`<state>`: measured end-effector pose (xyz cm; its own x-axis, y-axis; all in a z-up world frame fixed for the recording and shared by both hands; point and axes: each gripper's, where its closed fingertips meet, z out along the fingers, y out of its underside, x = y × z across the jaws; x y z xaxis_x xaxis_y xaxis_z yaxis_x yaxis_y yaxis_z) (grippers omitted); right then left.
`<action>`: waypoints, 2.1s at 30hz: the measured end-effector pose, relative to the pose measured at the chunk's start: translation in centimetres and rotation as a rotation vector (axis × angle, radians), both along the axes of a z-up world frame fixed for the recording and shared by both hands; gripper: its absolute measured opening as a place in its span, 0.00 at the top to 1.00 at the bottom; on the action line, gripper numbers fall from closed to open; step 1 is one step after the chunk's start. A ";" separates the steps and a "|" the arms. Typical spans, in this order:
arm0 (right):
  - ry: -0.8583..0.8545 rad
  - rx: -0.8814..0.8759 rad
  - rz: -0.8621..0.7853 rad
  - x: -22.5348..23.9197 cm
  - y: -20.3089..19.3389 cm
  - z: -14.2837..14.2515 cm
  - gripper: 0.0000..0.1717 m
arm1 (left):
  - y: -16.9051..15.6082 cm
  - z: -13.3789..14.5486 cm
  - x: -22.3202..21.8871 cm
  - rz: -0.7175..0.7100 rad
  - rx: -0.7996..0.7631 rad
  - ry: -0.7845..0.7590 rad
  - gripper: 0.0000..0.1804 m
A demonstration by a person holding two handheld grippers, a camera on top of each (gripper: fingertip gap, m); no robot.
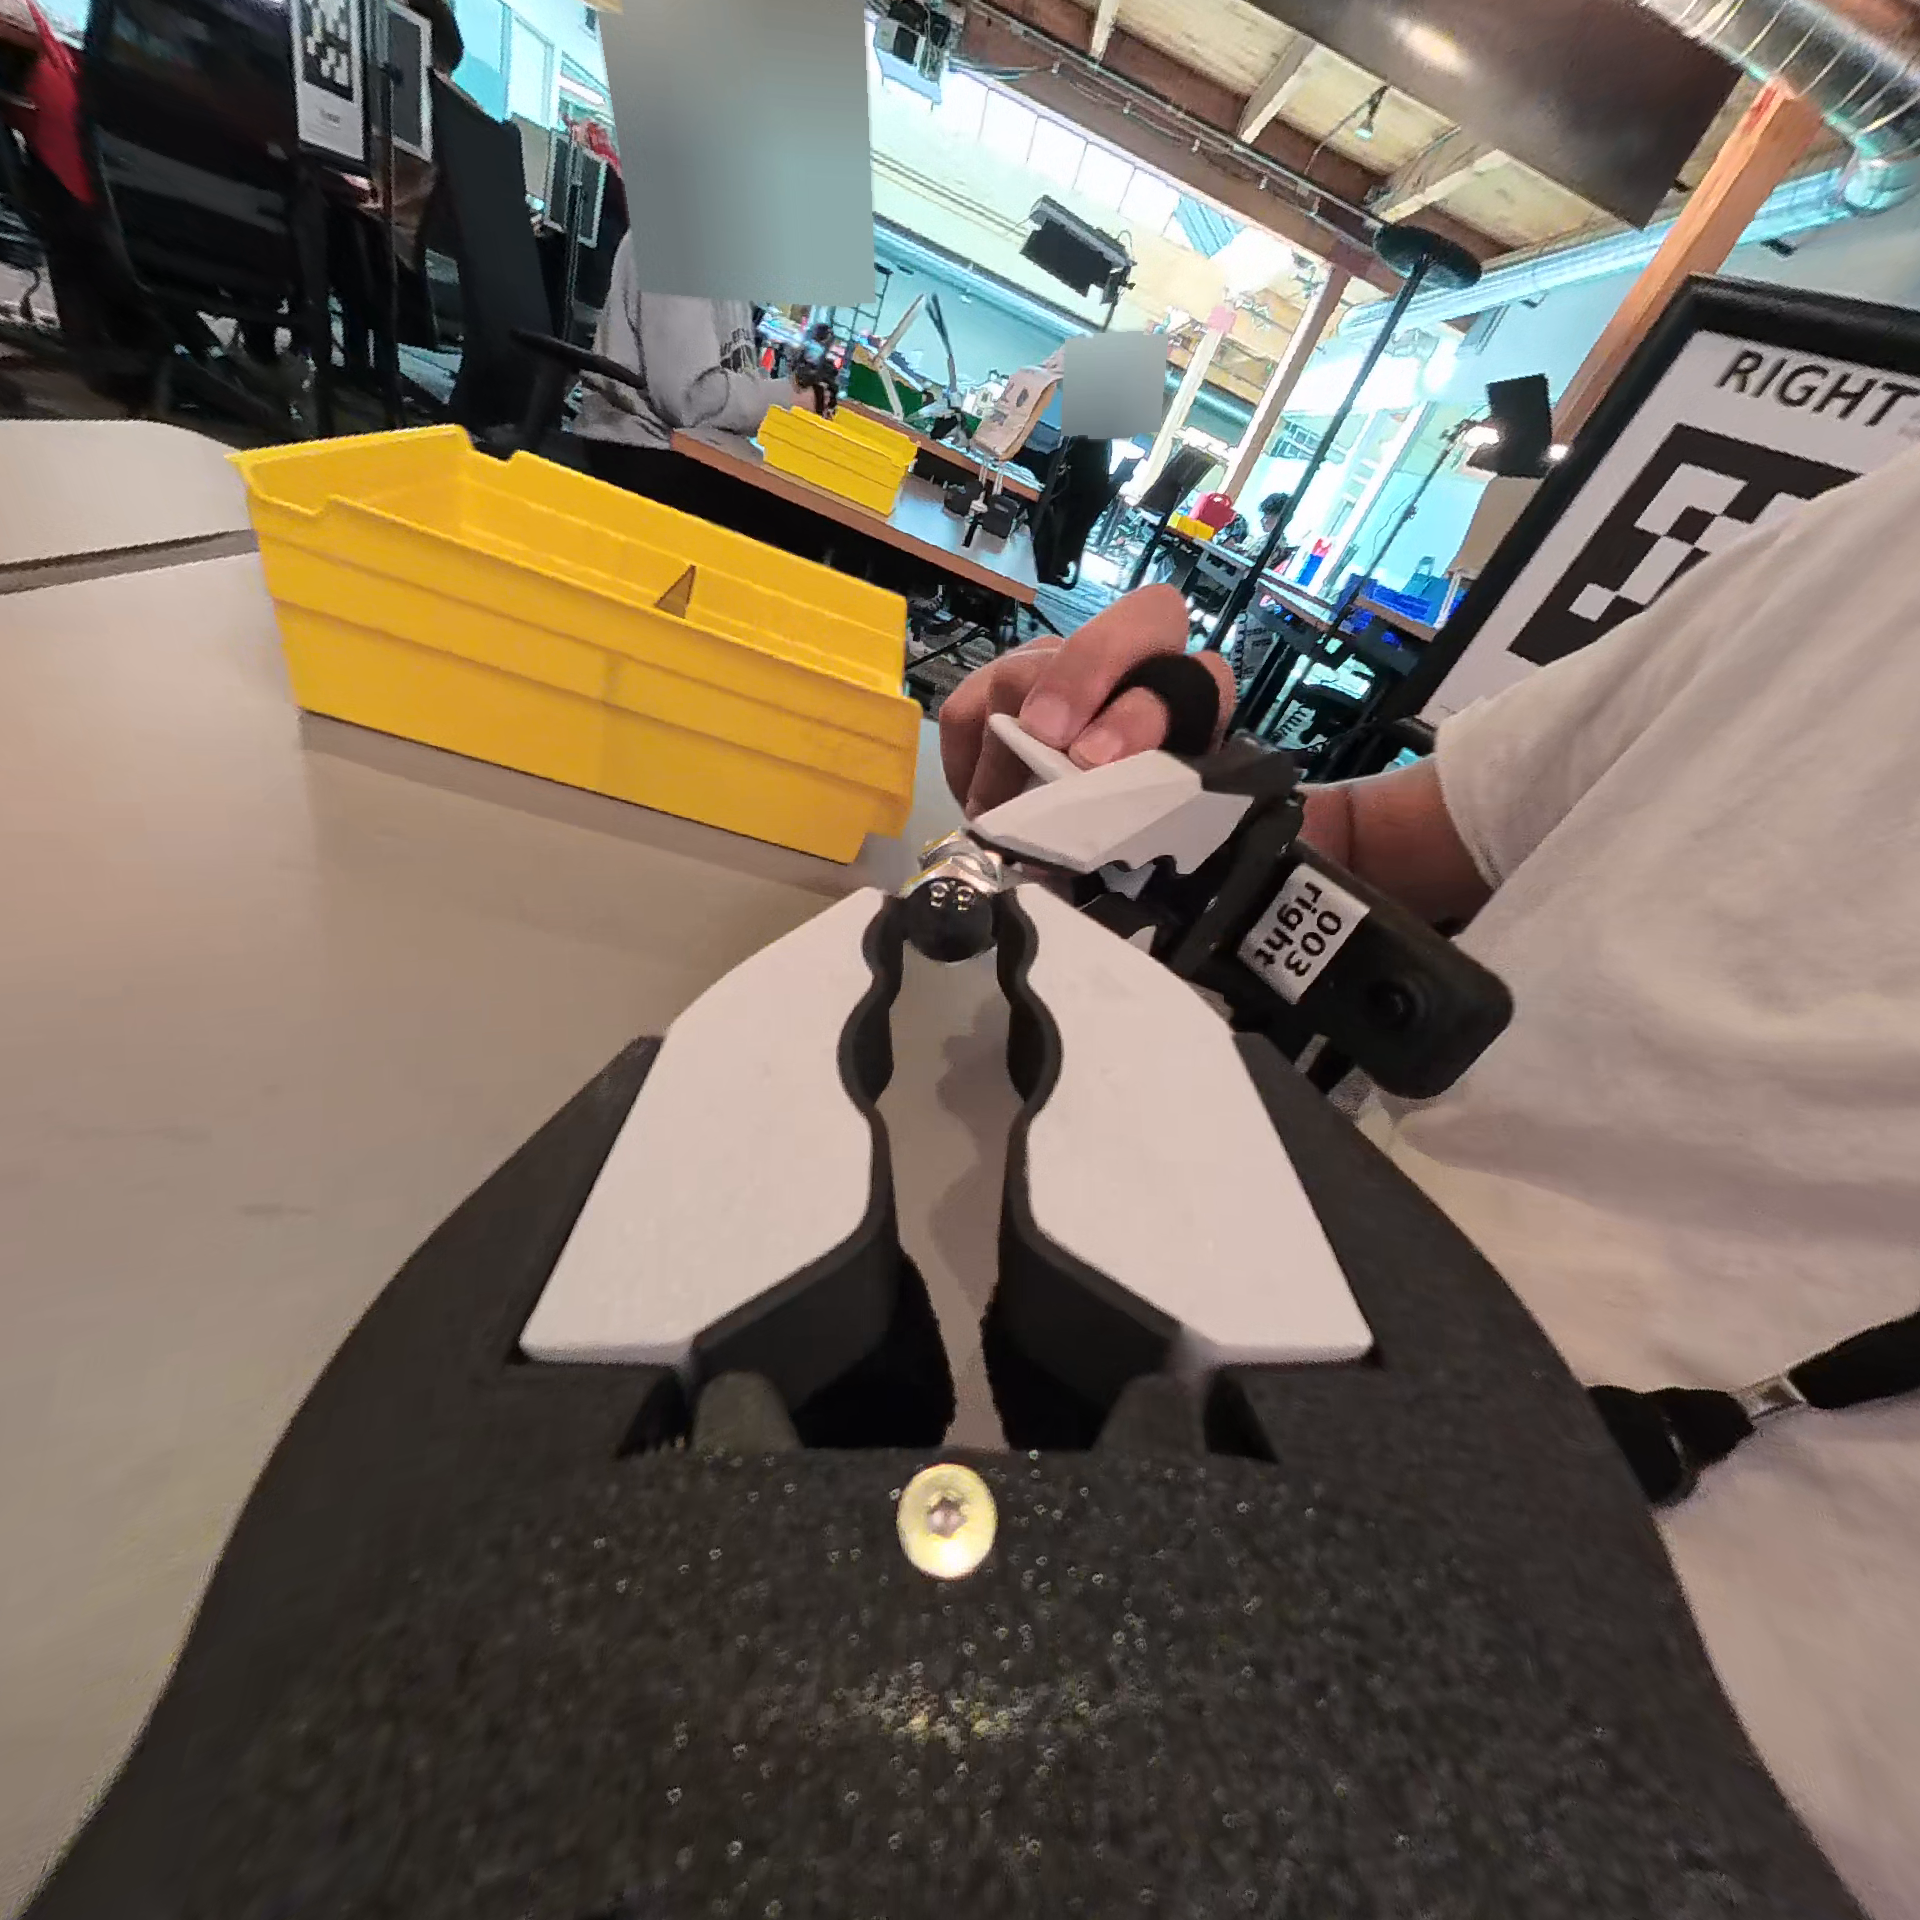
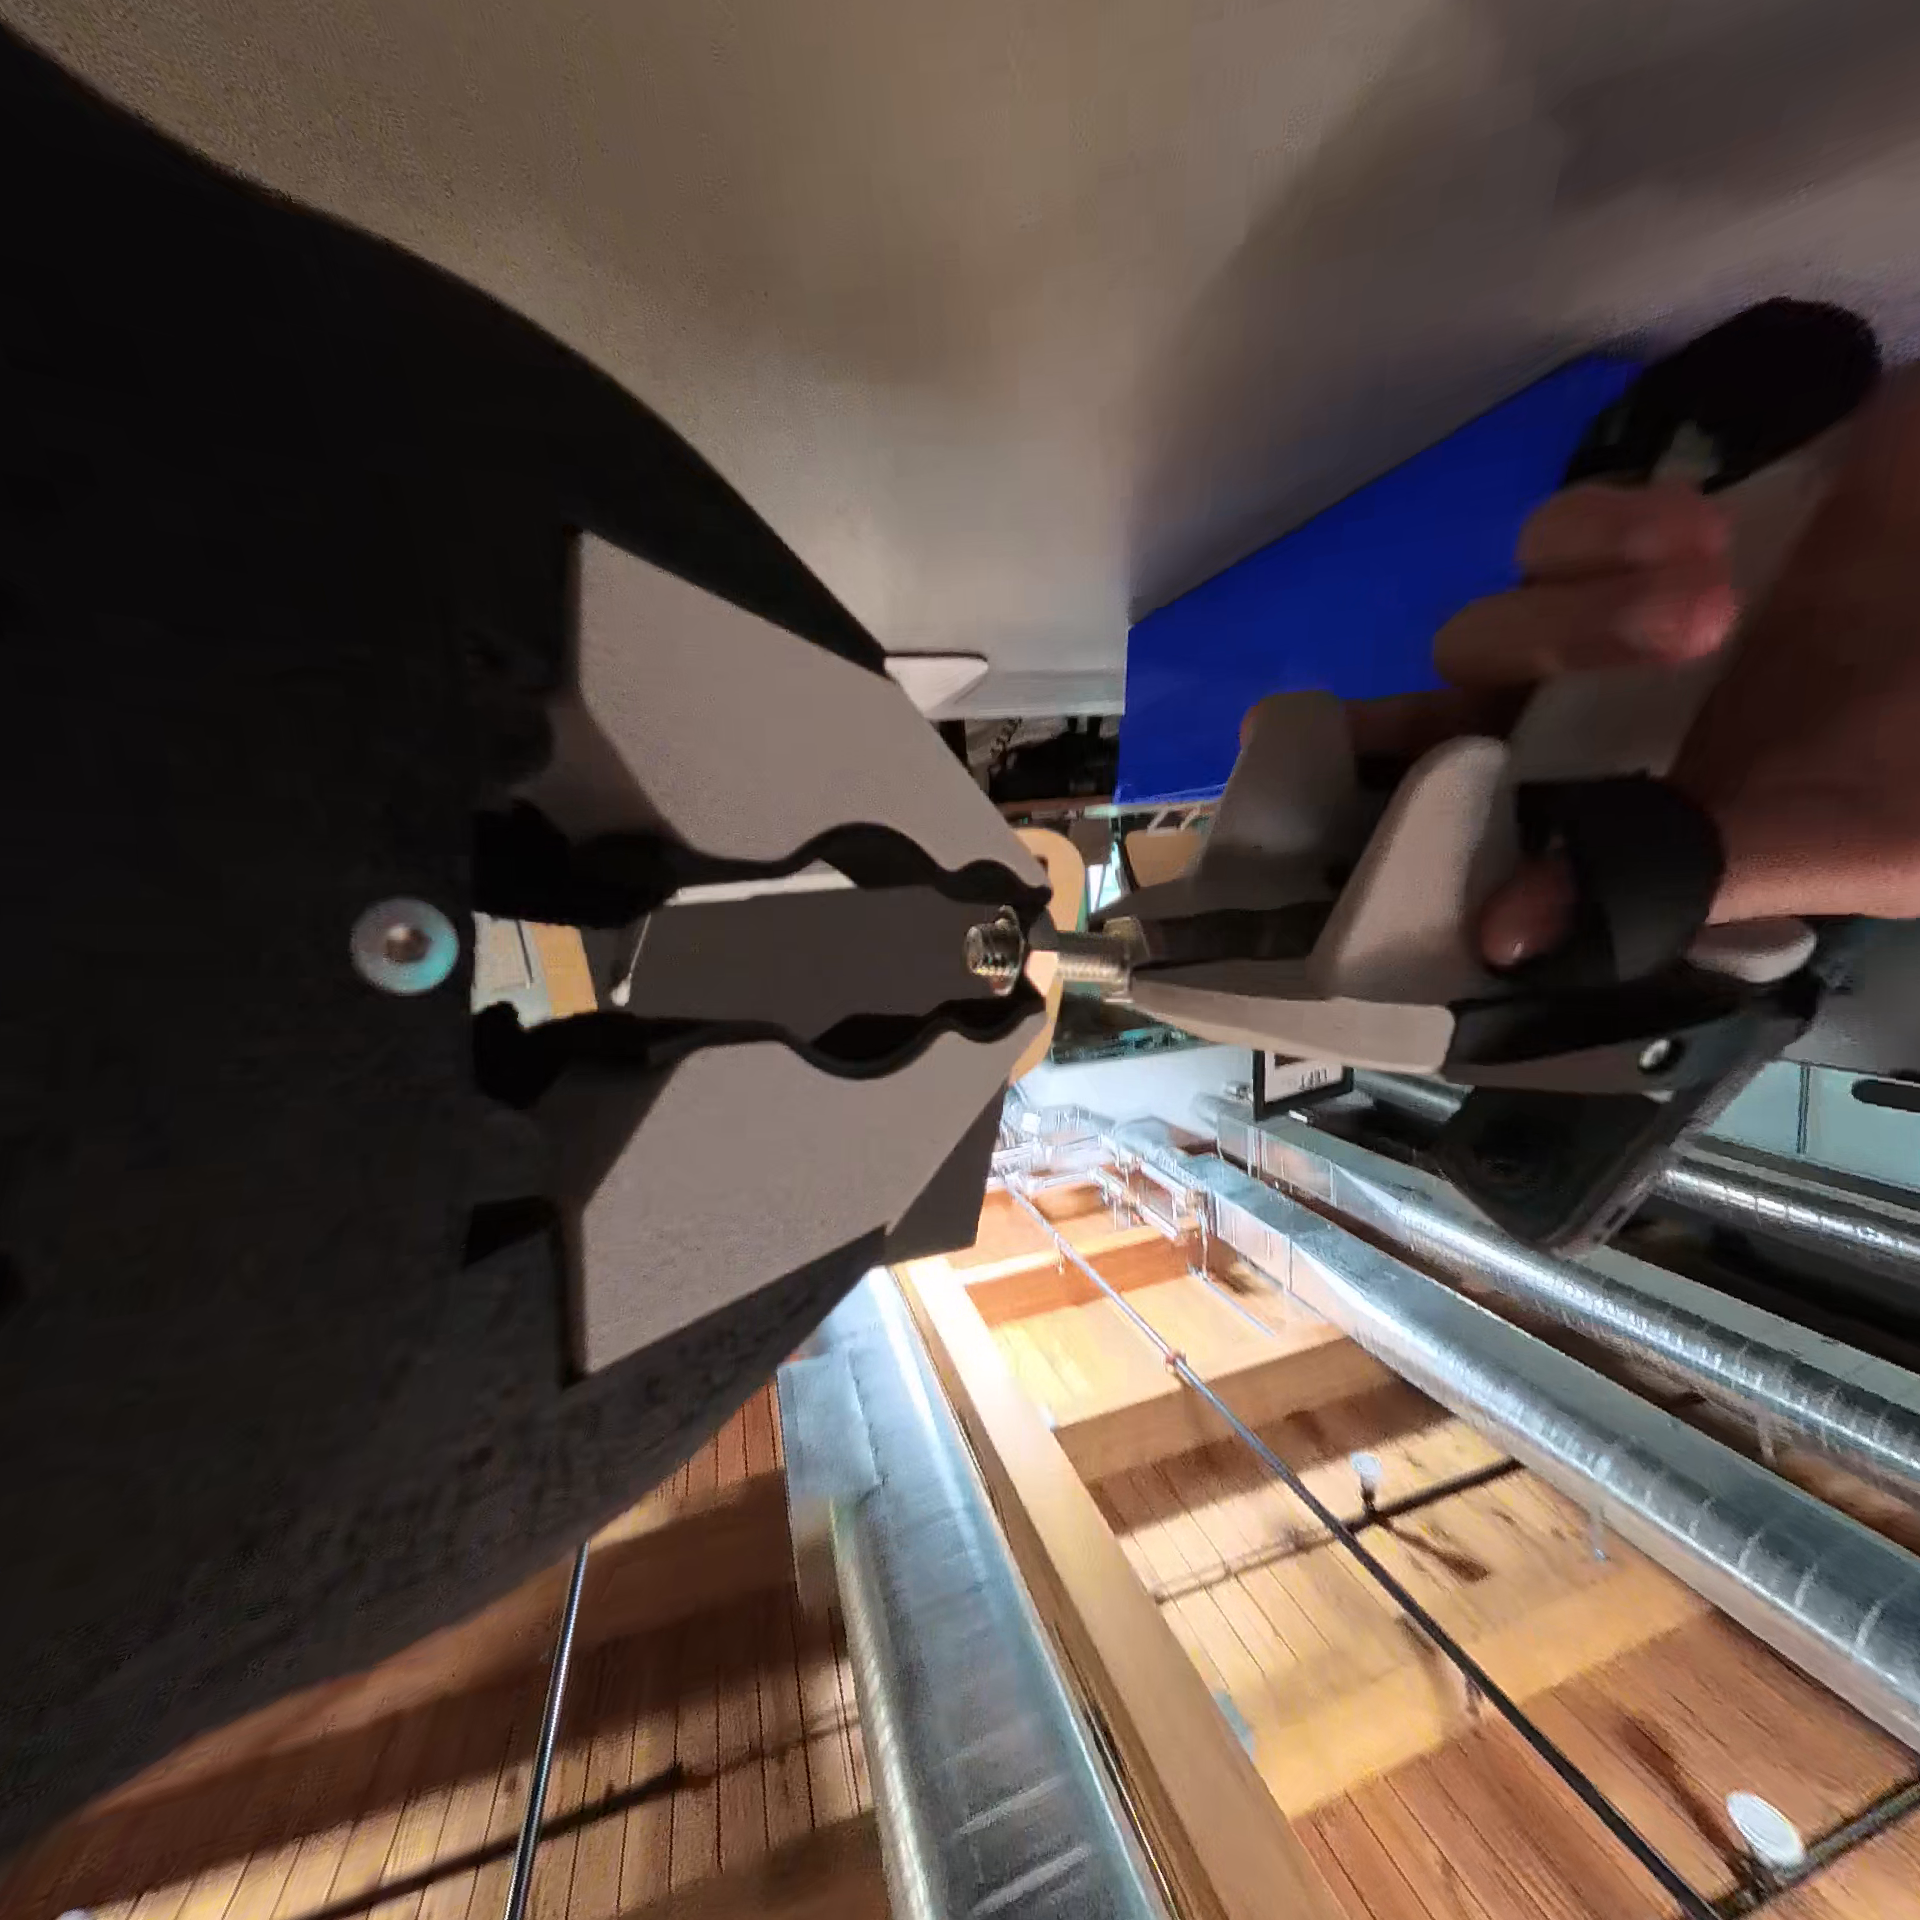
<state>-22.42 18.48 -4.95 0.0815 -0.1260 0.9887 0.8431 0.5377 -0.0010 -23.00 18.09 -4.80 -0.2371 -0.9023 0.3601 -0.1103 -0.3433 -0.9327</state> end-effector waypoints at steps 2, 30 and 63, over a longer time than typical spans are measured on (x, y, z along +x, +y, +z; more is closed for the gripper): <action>0.055 -0.065 0.025 0.1 0.1 0.0 0.90 | 0.2 -0.1 0.1 0.011 0.005 0.001 0.90; 1.425 -2.044 0.726 0.1 1.0 -0.7 0.90 | 1.1 -0.5 0.0 0.164 0.485 0.004 0.91; 1.557 -2.135 0.875 0.3 1.2 0.0 0.72 | 1.5 1.2 -0.9 0.149 0.320 -0.085 0.91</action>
